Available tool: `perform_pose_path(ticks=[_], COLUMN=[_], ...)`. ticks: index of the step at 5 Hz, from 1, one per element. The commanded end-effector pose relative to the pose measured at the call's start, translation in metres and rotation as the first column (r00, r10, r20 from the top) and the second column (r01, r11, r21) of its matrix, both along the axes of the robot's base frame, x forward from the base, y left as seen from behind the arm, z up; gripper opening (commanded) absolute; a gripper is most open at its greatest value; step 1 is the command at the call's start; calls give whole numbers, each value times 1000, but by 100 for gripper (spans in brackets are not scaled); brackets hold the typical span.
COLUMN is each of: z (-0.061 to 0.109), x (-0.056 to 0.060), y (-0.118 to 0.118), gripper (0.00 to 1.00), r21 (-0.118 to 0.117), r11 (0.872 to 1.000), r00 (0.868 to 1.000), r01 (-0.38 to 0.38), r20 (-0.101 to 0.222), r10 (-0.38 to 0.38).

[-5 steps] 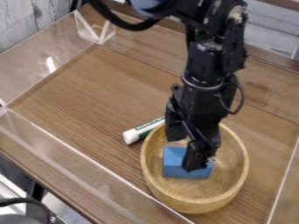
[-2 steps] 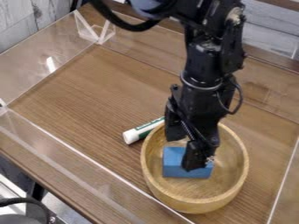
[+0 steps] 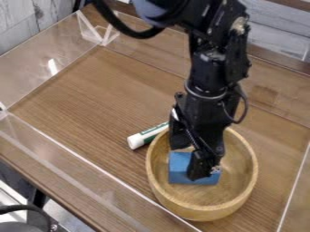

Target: Remove the blue block from inside the brown bowl and put it on the table

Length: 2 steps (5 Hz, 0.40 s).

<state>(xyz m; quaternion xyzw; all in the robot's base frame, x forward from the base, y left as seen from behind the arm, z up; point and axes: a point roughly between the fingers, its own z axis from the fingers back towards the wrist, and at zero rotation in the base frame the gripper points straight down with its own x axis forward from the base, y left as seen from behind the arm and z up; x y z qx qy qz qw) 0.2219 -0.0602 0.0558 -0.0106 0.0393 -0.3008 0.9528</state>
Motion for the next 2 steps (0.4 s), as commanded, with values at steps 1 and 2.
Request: perform_pose_path(ticks=[1,2], z=[1,-6], x=[6,7], y=[0,1], gripper=[100,100], r21=[-12,-14], r11=[1000,1000], r00=[999,998], r01=[-9,-14], r20=[45,55], r10=[9,15])
